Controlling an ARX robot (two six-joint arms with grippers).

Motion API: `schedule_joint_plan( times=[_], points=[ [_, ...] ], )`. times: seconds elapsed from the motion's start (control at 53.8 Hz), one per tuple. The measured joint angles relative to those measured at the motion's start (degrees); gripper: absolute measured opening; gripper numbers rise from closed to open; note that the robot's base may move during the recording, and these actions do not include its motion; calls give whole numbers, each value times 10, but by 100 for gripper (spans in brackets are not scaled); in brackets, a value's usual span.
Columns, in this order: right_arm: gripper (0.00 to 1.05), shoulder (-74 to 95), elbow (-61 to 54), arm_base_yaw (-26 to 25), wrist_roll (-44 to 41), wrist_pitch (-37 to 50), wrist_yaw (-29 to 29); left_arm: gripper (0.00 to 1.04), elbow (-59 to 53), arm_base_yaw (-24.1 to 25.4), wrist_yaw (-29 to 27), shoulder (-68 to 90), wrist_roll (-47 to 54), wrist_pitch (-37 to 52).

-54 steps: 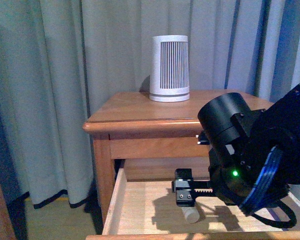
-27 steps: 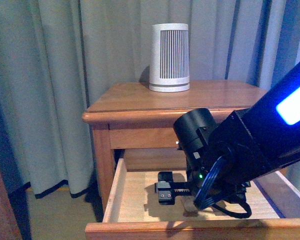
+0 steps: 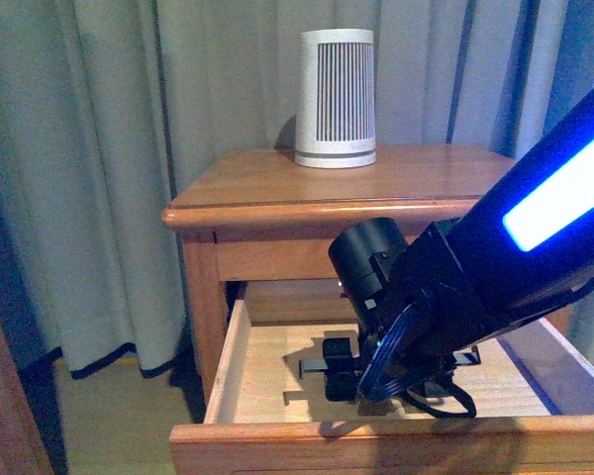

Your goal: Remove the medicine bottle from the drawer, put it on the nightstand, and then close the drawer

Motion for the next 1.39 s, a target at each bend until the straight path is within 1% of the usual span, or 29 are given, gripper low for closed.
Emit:
schedule_joint_plan(
  times=[0.056, 0.13, 0.297, 0.446, 0.706, 0.762, 0.874, 0.967, 1.078, 1.227, 1.394],
  points=[
    [36, 0, 0, 0, 0, 0, 0, 98, 0, 0, 0, 0, 0, 0],
    [31, 0, 0, -1, 0, 1, 0, 98, 0, 0, 0, 0, 0, 0],
    [30, -7, -7, -1, 4, 2, 2, 98, 0, 0, 0, 0, 0, 0],
    [29, -57, -42, -2, 18, -3, 2, 98, 0, 0, 0, 0, 0, 0],
    [29, -257, -125, -14, 108, -77, -49, 98, 0, 0, 0, 0, 0, 0],
    [29, -292, -138, -17, 117, -89, -51, 98, 0, 0, 0, 0, 0, 0],
    [29, -369, -151, -30, 113, -95, -37, 98, 0, 0, 0, 0, 0, 0],
    [29, -422, -125, -63, 69, -77, -9, 98, 0, 0, 0, 0, 0, 0],
    [29, -418, -63, -107, 25, -67, -8, 98, 0, 0, 0, 0, 0, 0],
    [29, -344, 31, -161, -14, -75, -23, 98, 0, 0, 0, 0, 0, 0],
    [29, -239, 110, -189, -47, -87, -24, 98, 0, 0, 0, 0, 0, 0]
  ],
)
